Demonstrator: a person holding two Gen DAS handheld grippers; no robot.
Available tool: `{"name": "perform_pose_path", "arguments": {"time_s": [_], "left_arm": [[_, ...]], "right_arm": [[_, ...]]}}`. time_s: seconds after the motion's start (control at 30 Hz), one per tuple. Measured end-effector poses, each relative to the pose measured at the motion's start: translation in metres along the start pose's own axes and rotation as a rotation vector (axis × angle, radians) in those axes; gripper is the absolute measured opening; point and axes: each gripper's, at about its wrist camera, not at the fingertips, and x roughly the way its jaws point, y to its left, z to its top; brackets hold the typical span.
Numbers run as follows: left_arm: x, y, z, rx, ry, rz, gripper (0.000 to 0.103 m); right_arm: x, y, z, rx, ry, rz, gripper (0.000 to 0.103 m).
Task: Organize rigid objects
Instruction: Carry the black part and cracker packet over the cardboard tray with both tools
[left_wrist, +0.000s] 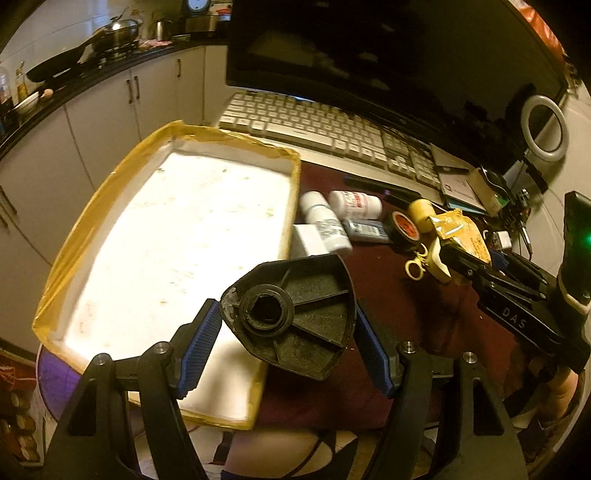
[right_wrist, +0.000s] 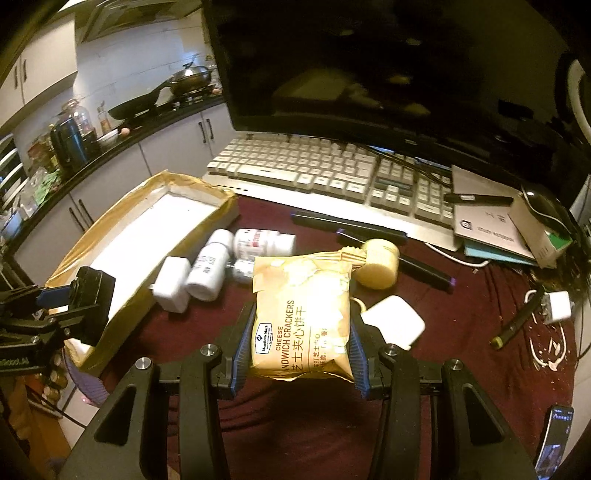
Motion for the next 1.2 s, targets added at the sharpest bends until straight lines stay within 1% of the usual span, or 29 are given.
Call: {"name": "perform_pose_path", "arguments": {"time_s": [0.1,0.4,0.53,0.83,0.93,1.07,1.2], "left_arm": [[-0.001,0.009,0.001,-0.013,-0.002,0.014,0.071],[0.001,0.041,0.002,-0.066,0.009,0.053,0.071],[0.003,0.059,0.004,-0.099,0.017,0.08,0.071],[0.003,0.103,0.006,-0.169,0.019,0.138,0.071],[0.004,0.117,0.008,-0.191,0.021,0.152,0.071],[0.009,0.13,0.009,-0.203,0.034,0.164,0.071],[0.017,0.134,0.011,-0.196,0.053,0.155,0.071]], "right_arm": [[0.003,0.01,0.002,-0.016,0.003,0.015,0.041],[0.01,0.044,0.009,-0.064,0.006,0.101,0.041],[0.014,0.062,0.013,-0.091,0.009,0.16,0.041],[0.027,0.125,0.02,-0.207,0.023,0.322,0.041],[0.04,0.147,0.019,-0.232,0.056,0.39,0.041],[0.049,0.167,0.015,-0.278,0.075,0.433,0.041],[0.058,0.182,0.007,-0.324,0.104,0.456,0.041]]}}
